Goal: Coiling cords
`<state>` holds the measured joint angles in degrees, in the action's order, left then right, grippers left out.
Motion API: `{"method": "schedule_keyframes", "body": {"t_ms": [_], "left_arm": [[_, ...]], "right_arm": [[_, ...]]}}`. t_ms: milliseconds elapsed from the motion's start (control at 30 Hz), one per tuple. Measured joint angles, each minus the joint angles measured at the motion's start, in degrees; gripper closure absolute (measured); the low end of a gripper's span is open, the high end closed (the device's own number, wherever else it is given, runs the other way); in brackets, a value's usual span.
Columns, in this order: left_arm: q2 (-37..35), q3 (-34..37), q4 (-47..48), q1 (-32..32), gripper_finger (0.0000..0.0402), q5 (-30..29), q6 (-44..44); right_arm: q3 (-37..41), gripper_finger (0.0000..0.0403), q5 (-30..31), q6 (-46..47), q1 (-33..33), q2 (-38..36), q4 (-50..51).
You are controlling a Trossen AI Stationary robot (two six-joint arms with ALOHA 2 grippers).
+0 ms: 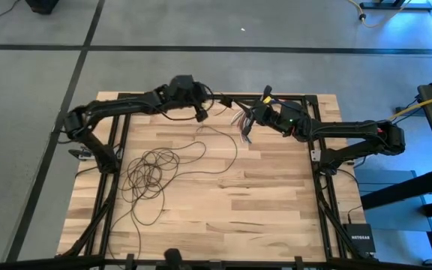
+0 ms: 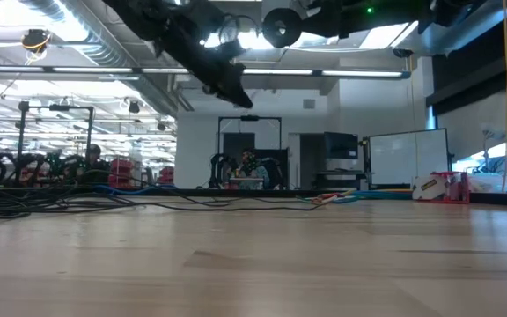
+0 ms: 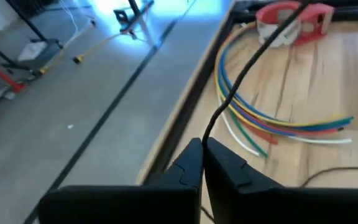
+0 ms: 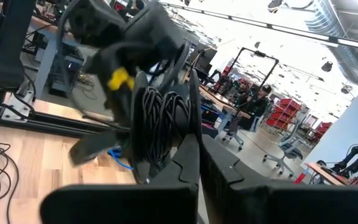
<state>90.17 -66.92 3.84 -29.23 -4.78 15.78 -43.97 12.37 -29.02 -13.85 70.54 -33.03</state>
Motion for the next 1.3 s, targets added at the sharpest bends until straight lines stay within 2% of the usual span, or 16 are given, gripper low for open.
{"method": "schedule_keyframes", "body": {"t_ms": [333,567,767,867,1033,1300], "left_arm": [[-12.56,0.00,-0.24,-1.47,0.0398,0.19,-0.51],[-17.80,0.00,-0.43,2.03,0.0399,5.70,-2.89],[-16.79,-0.02,-5.16,7.36,0.0399,5.86,-2.88],[-15.82,-0.02,-7.34,10.20,0.0397,5.85,-2.16],[-13.78,-0.02,-7.87,14.59,0.0400,5.84,-1.20],[-4.94,-0.02,-18.07,18.22,0.0400,5.80,-0.39]], "right_arm": [[0.00,0.0400,-0.31,-2.26,-0.01,0.02,0.82],[0.00,0.0400,5.83,-5.33,-0.07,0.02,1.45],[-0.02,0.0400,7.66,-6.23,-0.07,0.63,1.45],[-0.02,0.0400,10.50,-7.72,-0.04,1.49,0.55],[-0.02,0.0400,12.58,-8.31,-0.04,1.88,-1.02],[-0.02,0.0400,12.50,-7.21,-0.04,1.88,-1.56]]}}
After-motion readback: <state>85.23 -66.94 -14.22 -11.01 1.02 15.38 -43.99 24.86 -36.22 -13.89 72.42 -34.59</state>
